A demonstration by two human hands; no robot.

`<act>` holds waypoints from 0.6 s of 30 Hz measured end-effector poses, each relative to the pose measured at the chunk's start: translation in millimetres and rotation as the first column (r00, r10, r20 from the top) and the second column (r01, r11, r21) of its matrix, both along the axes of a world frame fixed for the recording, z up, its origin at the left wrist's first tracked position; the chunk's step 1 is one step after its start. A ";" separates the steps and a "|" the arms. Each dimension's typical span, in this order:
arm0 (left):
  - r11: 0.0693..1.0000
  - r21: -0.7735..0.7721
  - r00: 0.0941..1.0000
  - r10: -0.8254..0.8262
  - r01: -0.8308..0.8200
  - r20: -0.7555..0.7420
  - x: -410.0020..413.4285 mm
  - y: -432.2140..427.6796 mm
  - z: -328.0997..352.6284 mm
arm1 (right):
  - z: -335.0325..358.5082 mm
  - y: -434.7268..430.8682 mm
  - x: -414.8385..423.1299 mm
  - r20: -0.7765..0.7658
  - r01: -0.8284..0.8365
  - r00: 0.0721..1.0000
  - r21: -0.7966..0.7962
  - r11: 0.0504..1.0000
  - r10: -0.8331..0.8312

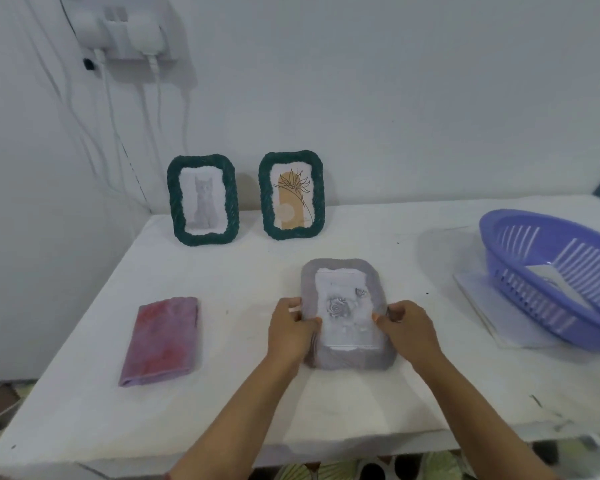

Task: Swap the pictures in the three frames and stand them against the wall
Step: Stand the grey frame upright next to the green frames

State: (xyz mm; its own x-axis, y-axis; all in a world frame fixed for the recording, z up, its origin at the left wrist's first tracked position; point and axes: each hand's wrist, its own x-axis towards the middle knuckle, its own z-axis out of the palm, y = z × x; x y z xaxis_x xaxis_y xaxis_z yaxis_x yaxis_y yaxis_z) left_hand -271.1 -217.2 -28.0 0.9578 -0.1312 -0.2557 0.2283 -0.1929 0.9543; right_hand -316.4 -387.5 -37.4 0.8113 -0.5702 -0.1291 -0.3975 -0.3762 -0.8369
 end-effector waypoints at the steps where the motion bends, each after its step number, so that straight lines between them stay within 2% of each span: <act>1: 0.993 -0.115 0.998 -0.006 -0.001 -0.061 2.5 -1.3 4.8 | 5.8 -5.3 0.9 0.044 0.005 0.999 0.183 0.983 -0.014; 2: 0.983 -0.184 0.996 -0.024 0.007 -0.088 6.4 -3.5 9.2 | 11.3 -12.4 3.2 0.087 -0.014 0.996 0.353 0.936 -0.018; 3: 0.974 -0.223 0.995 -0.045 0.023 -0.091 12.5 -7.3 11.4 | 17.9 -21.2 6.5 0.124 -0.053 0.992 0.455 0.889 -0.004; 5: 0.959 -0.276 0.994 -0.081 0.057 -0.075 27.3 -18.1 19.8 | 29.6 -40.1 17.1 0.178 -0.141 0.983 0.533 0.834 0.052; 7: 0.955 -0.284 0.994 -0.105 0.091 -0.035 44.1 -33.5 28.4 | 39.6 -58.9 32.7 0.225 -0.197 0.971 0.546 0.814 0.084; 12: 0.944 -0.307 0.987 -0.081 0.120 0.136 91.0 -79.1 46.2 | 60.1 -101.0 90.7 0.302 -0.251 0.947 0.478 0.842 0.111; 15: 0.939 -0.327 0.981 -0.049 0.108 0.186 120.3 -102.5 50.1 | 69.0 -120.3 126.4 0.322 -0.258 0.939 0.437 0.862 0.118; 18: 0.945 -0.313 0.974 -0.022 0.094 0.225 145.2 -122.3 50.0 | 69.4 -134.7 154.9 0.358 -0.267 0.929 0.471 0.841 0.095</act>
State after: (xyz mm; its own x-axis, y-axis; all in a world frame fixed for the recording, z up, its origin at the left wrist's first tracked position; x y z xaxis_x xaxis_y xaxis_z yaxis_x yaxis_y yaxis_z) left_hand -125.9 -339.5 22.0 0.9733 -0.2286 0.0203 0.0084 0.1241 0.9922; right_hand -161.6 -522.2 32.0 0.9391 -0.3336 -0.0822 -0.0542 0.0925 -0.9942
